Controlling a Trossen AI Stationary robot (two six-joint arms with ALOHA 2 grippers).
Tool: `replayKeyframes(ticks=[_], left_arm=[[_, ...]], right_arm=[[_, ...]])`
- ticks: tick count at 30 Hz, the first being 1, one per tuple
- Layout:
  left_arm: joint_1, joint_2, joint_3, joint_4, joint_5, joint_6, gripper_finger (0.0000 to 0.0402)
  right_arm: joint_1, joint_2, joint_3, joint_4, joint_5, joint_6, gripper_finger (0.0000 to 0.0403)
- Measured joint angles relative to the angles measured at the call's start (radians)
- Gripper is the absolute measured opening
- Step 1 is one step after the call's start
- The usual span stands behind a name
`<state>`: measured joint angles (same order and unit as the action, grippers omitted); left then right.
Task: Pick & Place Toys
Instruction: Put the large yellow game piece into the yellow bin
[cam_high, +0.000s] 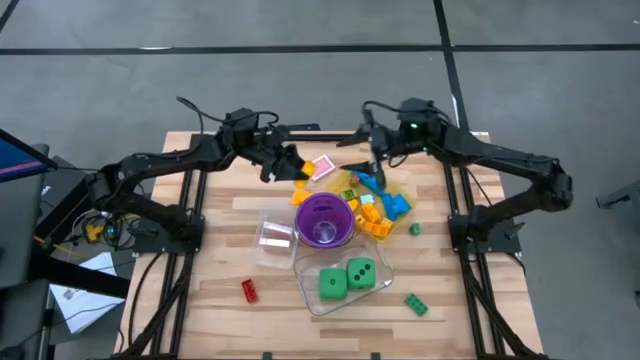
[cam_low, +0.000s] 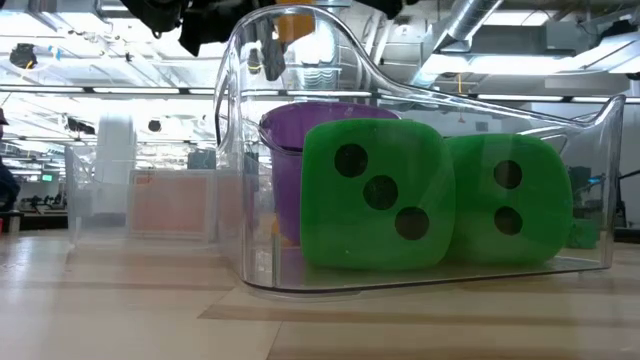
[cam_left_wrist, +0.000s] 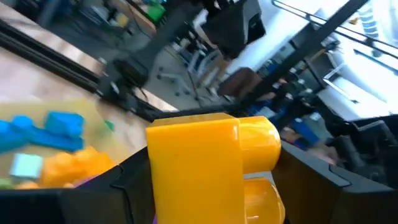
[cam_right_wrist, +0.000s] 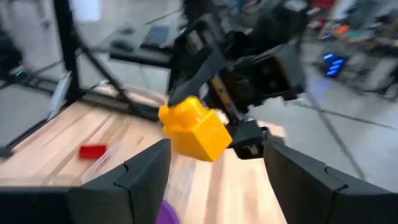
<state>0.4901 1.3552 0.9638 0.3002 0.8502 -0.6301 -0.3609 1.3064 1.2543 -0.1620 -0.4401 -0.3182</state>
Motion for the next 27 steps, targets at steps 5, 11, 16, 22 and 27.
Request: replayKeyframes(ticks=[5,11,16,22,27], left_arm=[[-0.025,0.000,0.000,0.003,0.043,-0.060,0.0253],[-0.047,0.000,0.000,0.012,0.055,-0.103,0.0253],[-0.047,0.000,0.000,0.015,0.088,-0.115,0.0253],[-0.044,0.000,0.000,0.019,0.141,-0.139,0.0253],[-0.044,0.000,0.000,0.019,0.146,-0.139,0.0253]], right_arm=[[0.019,0.125,0.169,-0.164,-0.074,-0.101,0.0250],[0.047,0.246,0.333,-0.303,-0.111,-0.202,0.0250],[0.072,0.324,0.427,-0.368,-0.140,-0.247,0.0250],[0.088,0.377,0.481,-0.401,-0.156,-0.280,0.0250],[0.094,0.422,0.511,-0.405,-0.166,-0.285,0.0250]])
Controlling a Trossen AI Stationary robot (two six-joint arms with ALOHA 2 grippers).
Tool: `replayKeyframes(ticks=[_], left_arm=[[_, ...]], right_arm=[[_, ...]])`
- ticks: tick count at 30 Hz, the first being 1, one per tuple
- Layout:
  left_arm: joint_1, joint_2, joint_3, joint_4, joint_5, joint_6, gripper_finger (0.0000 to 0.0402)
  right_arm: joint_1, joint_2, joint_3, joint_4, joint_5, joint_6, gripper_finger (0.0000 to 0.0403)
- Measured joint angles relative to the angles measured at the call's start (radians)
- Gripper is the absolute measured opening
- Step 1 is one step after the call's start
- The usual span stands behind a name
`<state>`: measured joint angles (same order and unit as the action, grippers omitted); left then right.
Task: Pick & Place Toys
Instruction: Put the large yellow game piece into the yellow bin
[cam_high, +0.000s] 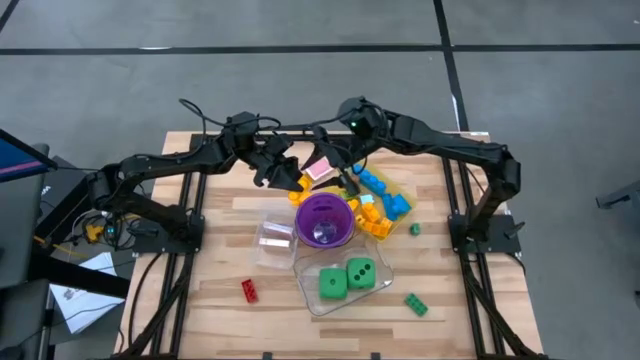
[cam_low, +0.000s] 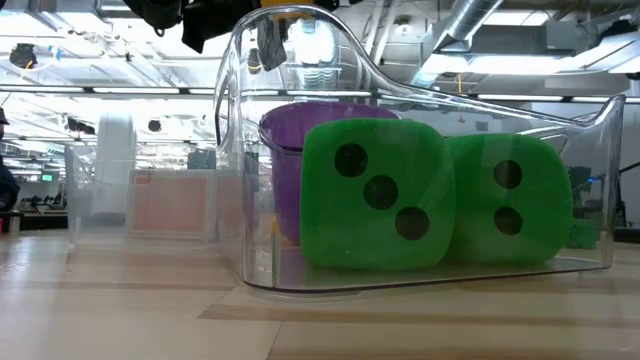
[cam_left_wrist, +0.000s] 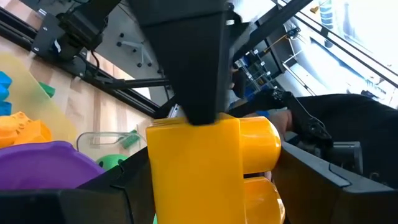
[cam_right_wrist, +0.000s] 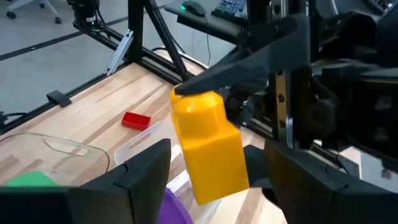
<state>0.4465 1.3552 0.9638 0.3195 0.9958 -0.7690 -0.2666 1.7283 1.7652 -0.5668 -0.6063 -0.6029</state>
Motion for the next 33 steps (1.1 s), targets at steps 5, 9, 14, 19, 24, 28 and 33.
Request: replayKeyframes(ticks=[5,9,14,19,24,28,33], left_arm=[[0.001,0.000,0.000,0.000,0.000,0.000,0.0253],[0.001,0.000,0.000,0.007,0.001,0.000,0.0253],[0.001,0.000,0.000,0.081,0.003,-0.029,0.0253],[0.001,0.000,-0.001,0.112,0.005,-0.076,0.0254],[0.001,0.000,-0.001,0.111,-0.005,-0.079,0.0254],[0.000,0.000,-0.001,0.112,-0.021,-0.089,0.0254],[0.000,0.000,-0.001,0.111,-0.019,-0.106,0.0254]], right_arm=[[0.011,0.014,0.013,0.011,-0.022,0.000,0.0250],[0.013,0.013,0.015,0.024,-0.023,0.000,0.0250],[0.013,0.014,0.015,0.011,-0.023,0.000,0.0250],[0.014,0.013,0.015,0.010,-0.022,0.000,0.0250],[0.014,0.013,0.015,0.011,-0.022,0.000,0.0246],[0.013,0.013,0.015,0.021,-0.017,0.001,0.0222],[0.013,0.013,0.015,0.025,-0.013,0.004,0.0161]])
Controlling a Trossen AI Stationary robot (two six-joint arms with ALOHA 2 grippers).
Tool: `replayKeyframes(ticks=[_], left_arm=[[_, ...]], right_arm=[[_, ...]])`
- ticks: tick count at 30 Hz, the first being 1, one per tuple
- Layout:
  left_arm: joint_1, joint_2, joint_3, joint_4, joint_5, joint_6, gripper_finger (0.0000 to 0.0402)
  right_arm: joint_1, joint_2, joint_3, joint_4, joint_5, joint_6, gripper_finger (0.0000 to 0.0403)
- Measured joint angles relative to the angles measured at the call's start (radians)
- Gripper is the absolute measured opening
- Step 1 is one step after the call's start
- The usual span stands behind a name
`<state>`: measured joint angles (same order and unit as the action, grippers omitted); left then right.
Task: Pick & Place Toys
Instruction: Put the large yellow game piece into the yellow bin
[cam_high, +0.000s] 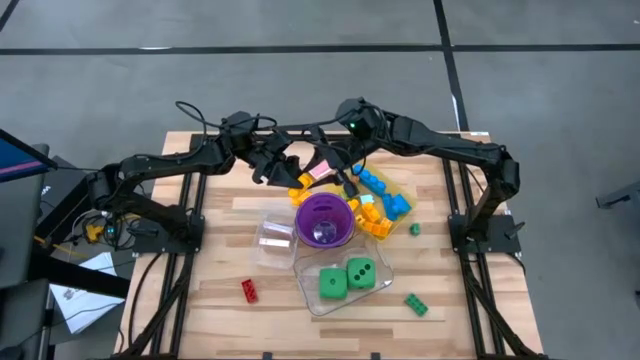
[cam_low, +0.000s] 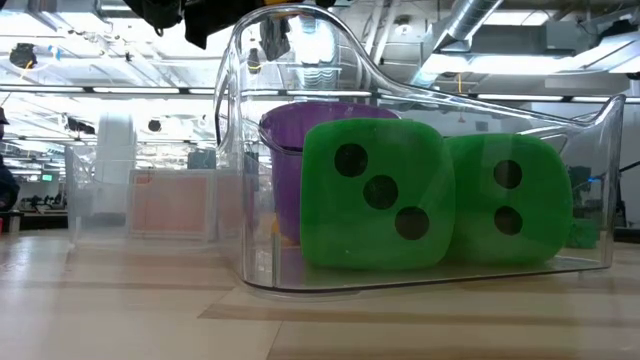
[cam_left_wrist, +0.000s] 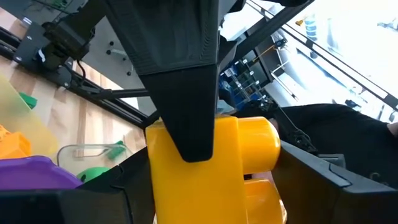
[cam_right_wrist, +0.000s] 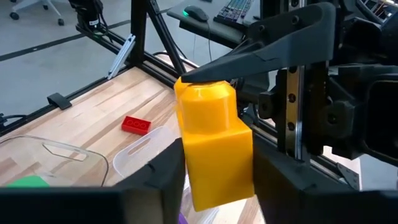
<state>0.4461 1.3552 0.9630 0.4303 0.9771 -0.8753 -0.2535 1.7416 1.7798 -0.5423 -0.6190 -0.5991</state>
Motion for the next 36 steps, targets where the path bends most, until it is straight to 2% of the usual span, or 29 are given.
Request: replayKeyframes(ticks=[3,11,20,22,26,36], left_arm=[[0.000,0.000,0.000,-0.001,0.007,-0.008,0.0261],[0.019,0.000,0.000,-0.004,-0.002,0.004,0.0293],[0.108,0.002,0.000,-0.003,-0.012,0.032,0.0299],[0.136,-0.001,0.000,0.000,-0.008,0.054,0.0299],[0.181,-0.001,0.001,-0.001,-0.010,0.084,0.0299],[0.281,-0.001,0.001,-0.002,-0.030,0.178,0.0297]], right_arm=[[0.001,-0.001,0.000,0.000,0.013,-0.003,0.0130],[-0.005,-0.002,0.000,-0.007,0.019,0.110,0.0130],[-0.040,-0.030,-0.001,-0.062,0.038,0.188,0.0130],[-0.053,-0.050,-0.003,-0.134,0.003,0.214,0.0130],[-0.077,-0.074,0.000,-0.254,0.000,0.222,0.0130],[-0.147,-0.128,-0.002,-0.719,0.140,0.214,0.0130]])
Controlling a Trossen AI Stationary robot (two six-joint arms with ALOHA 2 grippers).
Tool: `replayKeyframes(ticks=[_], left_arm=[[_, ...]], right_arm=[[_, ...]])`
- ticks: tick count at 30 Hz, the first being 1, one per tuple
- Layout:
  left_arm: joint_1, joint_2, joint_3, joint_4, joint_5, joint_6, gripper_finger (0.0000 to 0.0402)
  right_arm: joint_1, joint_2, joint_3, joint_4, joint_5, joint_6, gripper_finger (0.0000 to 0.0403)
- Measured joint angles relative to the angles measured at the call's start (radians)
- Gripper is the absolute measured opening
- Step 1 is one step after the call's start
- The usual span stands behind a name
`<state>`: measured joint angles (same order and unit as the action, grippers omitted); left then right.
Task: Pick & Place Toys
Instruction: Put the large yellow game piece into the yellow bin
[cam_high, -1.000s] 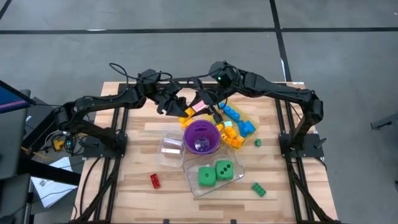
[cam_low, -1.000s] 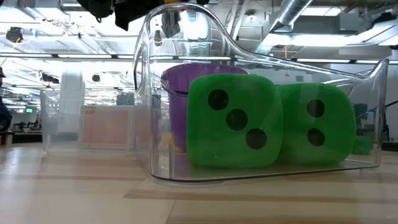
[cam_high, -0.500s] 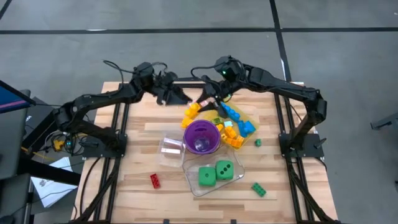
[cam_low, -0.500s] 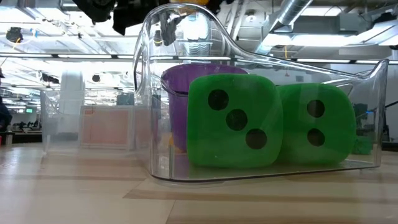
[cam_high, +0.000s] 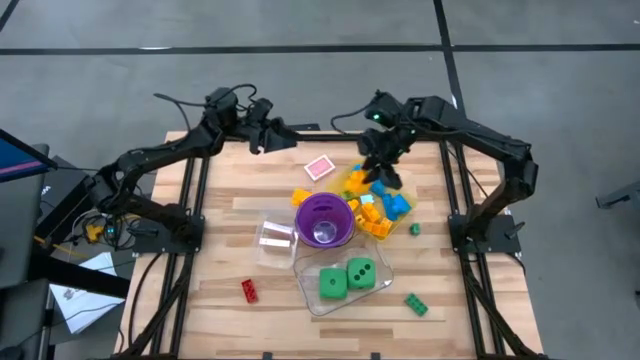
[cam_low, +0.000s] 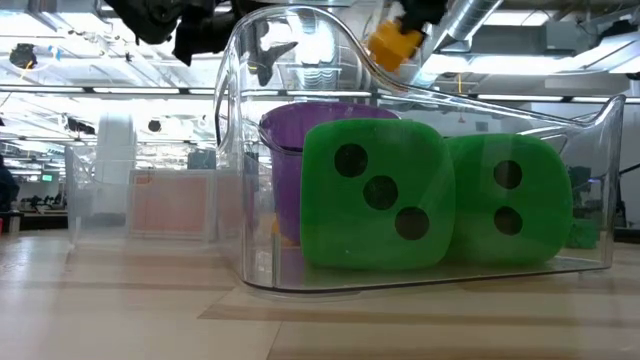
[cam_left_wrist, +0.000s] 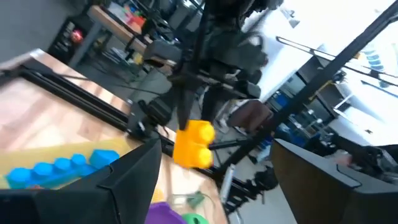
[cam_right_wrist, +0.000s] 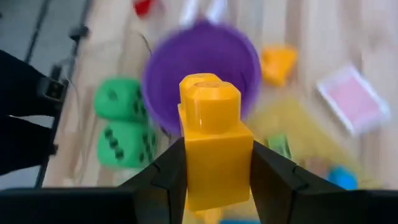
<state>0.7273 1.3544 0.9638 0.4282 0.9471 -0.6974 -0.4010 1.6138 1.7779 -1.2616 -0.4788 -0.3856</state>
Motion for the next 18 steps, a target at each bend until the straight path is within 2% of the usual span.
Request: replayKeyframes(ticks=[4,8,13,18], left_arm=[[0.021,0.000,0.000,-0.001,-0.044,0.042,0.0297],[0.026,0.000,0.000,-0.001,-0.138,0.089,0.0297],[0.025,0.000,0.000,0.000,-0.272,0.099,0.0297],[0.019,0.000,0.000,0.033,-0.349,0.098,0.0296]], right_arm=[[-0.039,-0.034,-0.008,-0.117,0.013,0.039,0.0130],[-0.057,-0.116,-0.106,-0.119,0.013,0.110,0.0130],[-0.060,-0.285,-0.350,-0.004,0.043,0.254,0.0130],[-0.051,-0.440,-0.638,0.230,0.124,0.555,0.0130]])
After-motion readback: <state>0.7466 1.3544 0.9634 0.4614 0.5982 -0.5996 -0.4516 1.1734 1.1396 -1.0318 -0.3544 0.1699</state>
